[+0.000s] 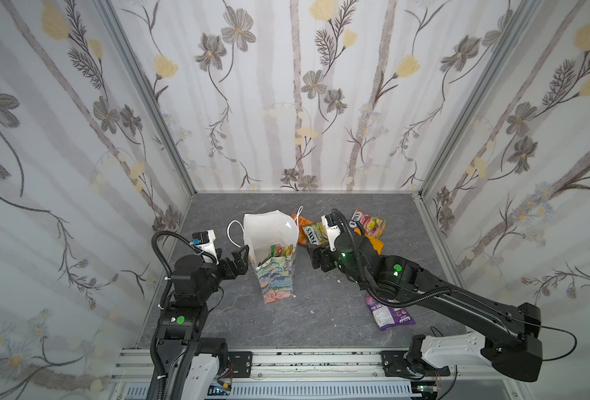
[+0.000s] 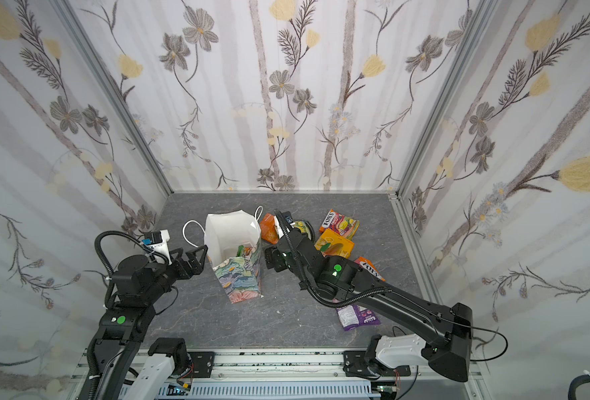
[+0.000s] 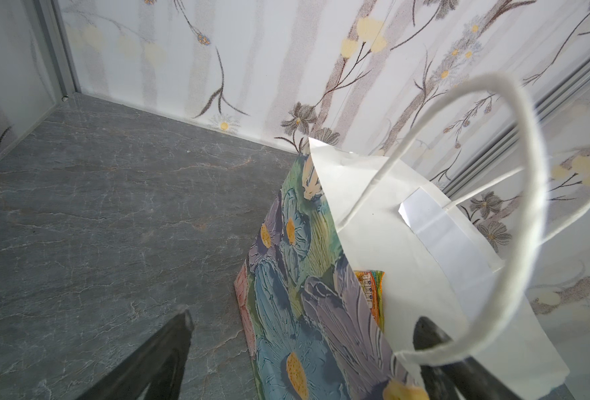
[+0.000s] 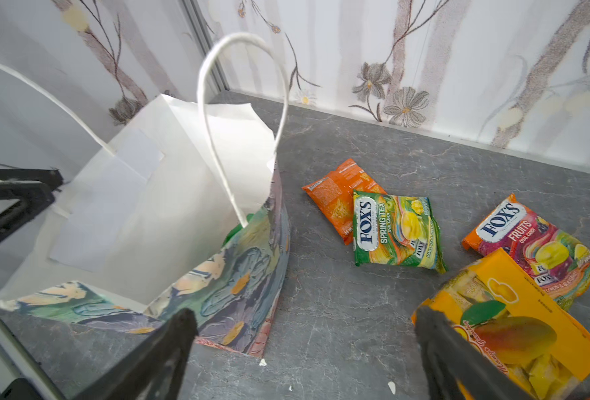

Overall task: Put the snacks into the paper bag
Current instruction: 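Withdraw the right gripper from the bag toward the purple Berries packet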

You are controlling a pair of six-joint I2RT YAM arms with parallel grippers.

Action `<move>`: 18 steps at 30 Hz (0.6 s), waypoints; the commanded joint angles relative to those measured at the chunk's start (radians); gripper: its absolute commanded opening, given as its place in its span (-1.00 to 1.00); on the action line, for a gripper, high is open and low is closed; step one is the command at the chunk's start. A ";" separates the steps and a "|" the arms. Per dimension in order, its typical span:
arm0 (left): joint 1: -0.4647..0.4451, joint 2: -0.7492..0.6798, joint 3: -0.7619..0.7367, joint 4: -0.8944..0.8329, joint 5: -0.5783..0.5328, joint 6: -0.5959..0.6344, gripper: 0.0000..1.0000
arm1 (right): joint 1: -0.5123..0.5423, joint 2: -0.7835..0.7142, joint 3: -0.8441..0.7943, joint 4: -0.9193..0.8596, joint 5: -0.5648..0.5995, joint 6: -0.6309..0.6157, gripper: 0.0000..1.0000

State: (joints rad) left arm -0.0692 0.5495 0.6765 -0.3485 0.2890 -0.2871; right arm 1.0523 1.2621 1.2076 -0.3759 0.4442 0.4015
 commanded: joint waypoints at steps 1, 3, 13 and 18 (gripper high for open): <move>0.000 -0.003 -0.003 0.018 -0.001 0.006 1.00 | -0.024 -0.004 -0.026 -0.014 0.015 0.087 0.99; 0.000 -0.003 -0.003 0.017 -0.001 0.006 1.00 | -0.044 0.011 -0.024 -0.085 0.037 0.122 0.99; 0.000 -0.002 -0.003 0.020 -0.001 0.006 1.00 | -0.123 0.102 -0.078 -0.382 0.060 0.268 0.99; -0.001 0.001 -0.003 0.019 0.001 0.006 1.00 | -0.147 0.129 -0.145 -0.382 0.028 0.297 0.99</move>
State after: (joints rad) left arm -0.0692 0.5491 0.6765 -0.3485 0.2890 -0.2871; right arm 0.9131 1.3808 1.0821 -0.7250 0.4747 0.6495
